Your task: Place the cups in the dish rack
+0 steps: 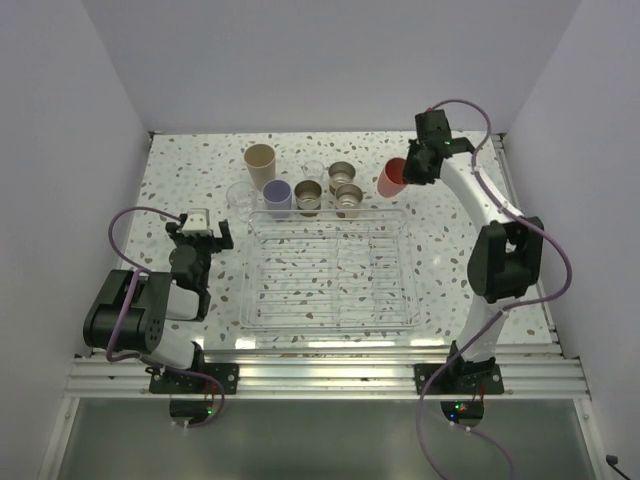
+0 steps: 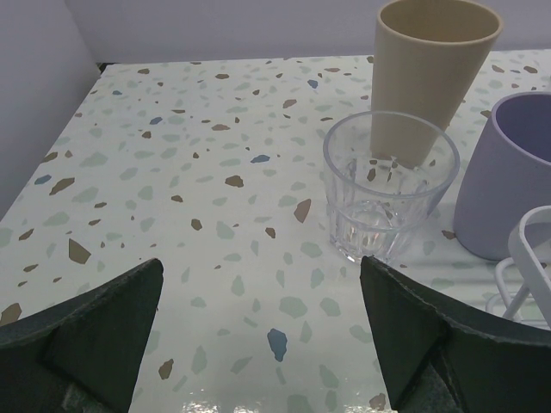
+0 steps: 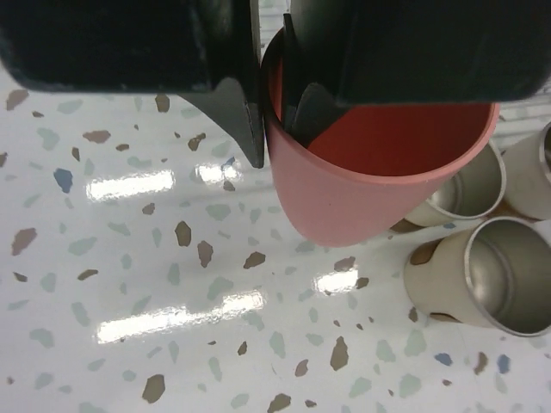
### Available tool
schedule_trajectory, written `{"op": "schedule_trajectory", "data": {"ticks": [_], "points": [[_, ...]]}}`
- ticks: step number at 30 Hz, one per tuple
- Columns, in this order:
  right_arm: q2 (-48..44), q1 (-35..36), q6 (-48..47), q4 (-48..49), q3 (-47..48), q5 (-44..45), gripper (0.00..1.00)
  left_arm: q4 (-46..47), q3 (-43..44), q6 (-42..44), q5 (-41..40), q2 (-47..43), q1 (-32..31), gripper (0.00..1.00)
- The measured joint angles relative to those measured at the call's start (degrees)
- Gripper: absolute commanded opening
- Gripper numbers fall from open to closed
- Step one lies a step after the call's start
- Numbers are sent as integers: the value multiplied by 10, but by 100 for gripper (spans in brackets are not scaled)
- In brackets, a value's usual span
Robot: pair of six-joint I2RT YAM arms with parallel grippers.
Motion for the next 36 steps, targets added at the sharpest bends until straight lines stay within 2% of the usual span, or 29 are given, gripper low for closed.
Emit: {"op": "schedule_trajectory", "data": {"ticks": [5,12,17,23,29,32,36], "points": [[-123,0,6,-21,-3,-4,0,0,0,0,0,0,0,100],[-290,13,36,-18,-77,-95,0,0,0,0,0,0,0,100],[-323,50,43,-34,-138,-167,0,0,0,0,0,0,0,100],[-354,111,38,-66,-153,-226,0,0,0,0,0,0,0,100],[-391,116,34,-71,-154,-265,0,-5,0,0,-7,-2,0,100],[-385,122,34,-73,-154,-270,0,-69,14,-7,-45,-33,-1,100],[-375,137,34,-74,-154,-271,0,-263,139,-17,-81,-82,0,100]]}}
